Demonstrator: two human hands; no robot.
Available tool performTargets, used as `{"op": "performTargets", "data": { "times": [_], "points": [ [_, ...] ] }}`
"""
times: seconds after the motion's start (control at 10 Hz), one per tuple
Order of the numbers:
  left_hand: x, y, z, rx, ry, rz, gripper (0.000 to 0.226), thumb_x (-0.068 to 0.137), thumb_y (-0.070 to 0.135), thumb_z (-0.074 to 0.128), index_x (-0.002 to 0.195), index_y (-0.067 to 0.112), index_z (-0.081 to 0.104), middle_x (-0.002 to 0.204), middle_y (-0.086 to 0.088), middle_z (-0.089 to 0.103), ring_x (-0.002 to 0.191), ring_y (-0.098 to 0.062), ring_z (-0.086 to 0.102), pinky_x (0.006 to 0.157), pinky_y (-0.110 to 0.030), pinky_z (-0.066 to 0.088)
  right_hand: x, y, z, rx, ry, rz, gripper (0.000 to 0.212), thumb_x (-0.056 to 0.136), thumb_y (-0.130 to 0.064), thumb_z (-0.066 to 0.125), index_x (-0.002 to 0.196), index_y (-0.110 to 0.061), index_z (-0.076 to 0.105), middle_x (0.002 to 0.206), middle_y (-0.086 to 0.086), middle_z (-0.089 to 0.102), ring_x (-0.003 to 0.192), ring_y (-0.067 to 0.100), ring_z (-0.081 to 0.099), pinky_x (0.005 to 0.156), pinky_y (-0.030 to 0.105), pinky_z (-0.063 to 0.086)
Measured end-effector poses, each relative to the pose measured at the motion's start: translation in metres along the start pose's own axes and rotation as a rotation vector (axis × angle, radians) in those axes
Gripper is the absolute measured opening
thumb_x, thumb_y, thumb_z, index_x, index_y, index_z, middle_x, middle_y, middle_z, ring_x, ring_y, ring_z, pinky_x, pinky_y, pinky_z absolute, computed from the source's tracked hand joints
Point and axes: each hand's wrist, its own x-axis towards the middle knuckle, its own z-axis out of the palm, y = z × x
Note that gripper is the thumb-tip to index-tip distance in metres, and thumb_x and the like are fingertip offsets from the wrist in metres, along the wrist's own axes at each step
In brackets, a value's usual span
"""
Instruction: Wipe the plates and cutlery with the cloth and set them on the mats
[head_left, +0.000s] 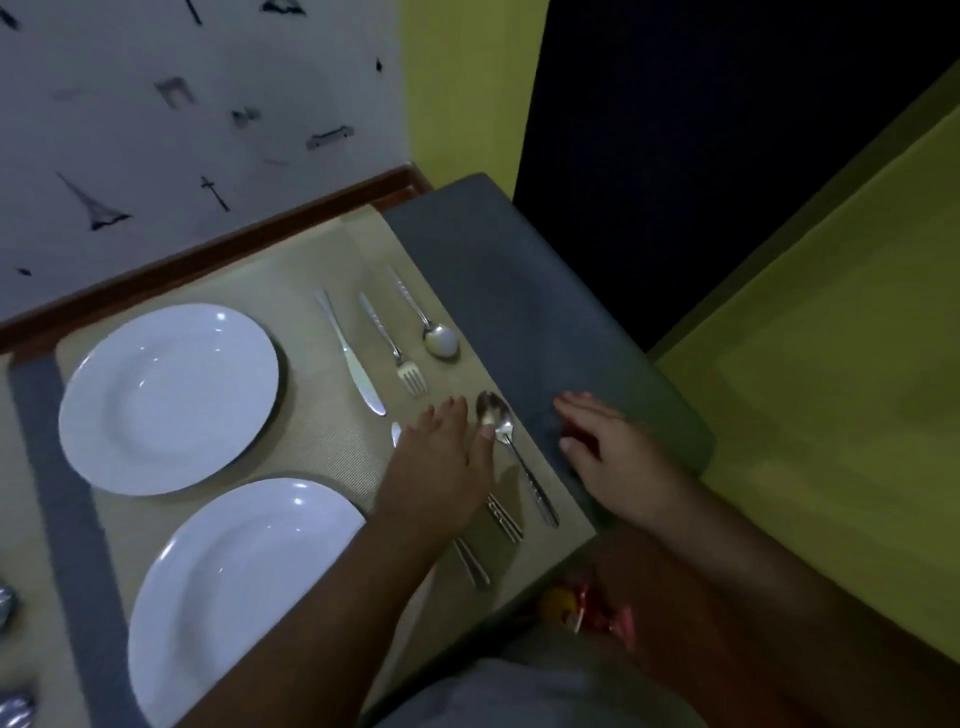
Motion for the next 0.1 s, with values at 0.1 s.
{"op": "performTargets", "data": {
  "times": [0.1],
  "points": [
    [-0.0052, -0.0069, -0.0124, 0.005, 0.077, -0.028, 0.06, 0.107, 0.046, 0.03, 0.159, 0.017, 0.026, 0.166, -0.002, 0.026, 0.155, -0.022, 0.017, 0.123, -0.037, 0.015, 0.0054, -0.0226, 0.0021, -0.056, -0.007, -0.06, 0.051, 0.096, -0.033, 0.051, 0.145, -0.025, 0.039, 0.154, -0.011, 0.033, 0.144, 0.006, 0.021, 0.119, 0.034, 0.019]
  ]
}}
